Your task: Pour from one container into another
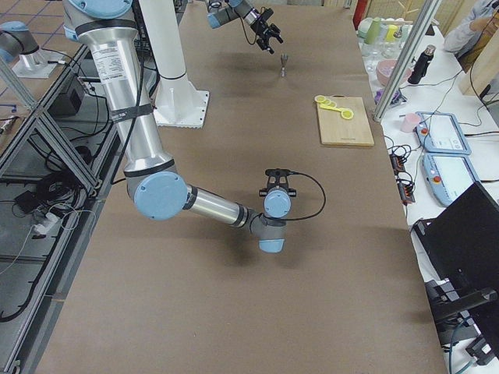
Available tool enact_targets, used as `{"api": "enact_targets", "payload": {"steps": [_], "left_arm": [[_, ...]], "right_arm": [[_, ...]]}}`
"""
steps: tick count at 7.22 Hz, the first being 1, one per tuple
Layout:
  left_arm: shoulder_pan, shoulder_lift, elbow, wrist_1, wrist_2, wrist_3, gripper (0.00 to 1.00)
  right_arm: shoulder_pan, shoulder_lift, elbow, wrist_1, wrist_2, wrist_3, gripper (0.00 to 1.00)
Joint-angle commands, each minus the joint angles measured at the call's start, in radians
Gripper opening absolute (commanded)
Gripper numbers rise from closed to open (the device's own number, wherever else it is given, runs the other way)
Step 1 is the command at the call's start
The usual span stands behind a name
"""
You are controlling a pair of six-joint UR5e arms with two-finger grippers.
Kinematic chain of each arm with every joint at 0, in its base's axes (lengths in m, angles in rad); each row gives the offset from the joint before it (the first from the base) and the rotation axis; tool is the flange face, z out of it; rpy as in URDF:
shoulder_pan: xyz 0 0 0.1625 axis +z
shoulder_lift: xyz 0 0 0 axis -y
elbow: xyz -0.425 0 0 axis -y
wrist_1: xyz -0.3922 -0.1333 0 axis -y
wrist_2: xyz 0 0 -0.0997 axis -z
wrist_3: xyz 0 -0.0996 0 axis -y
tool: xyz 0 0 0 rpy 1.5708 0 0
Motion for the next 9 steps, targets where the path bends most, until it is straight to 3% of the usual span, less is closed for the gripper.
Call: {"api": "enact_targets", "payload": {"steps": [1, 3, 6, 8, 9], "left_arm": [[-0.151, -0.135, -0.002, 0.230, -0.228, -0.044, 0.98], [-0.322, -0.226, 0.003, 0.509, -0.522, -0.042, 0.98], [-0.497, -0.182, 0.136, 0.582, -0.834, -0.030, 0.98], [-0.611, -0.096, 0.148, 0.646, -0.887, -0.027, 0.98], [-0.691, -0.028, 0.161, 0.666, -0.979, -0.025, 0.98]], "right_arm": [[0.001, 0.006, 0.001, 0.001, -0.002, 0.019, 0.00], [0.001, 0.007, 0.001, 0.001, -0.009, 0.027, 0.08], [0.001, 0.021, 0.001, 0.001, -0.021, 0.027, 0.15], [0.001, 0.026, 0.002, 0.004, -0.025, 0.038, 0.22], [0.001, 0.026, 0.002, 0.004, -0.026, 0.038, 0.24]]}}
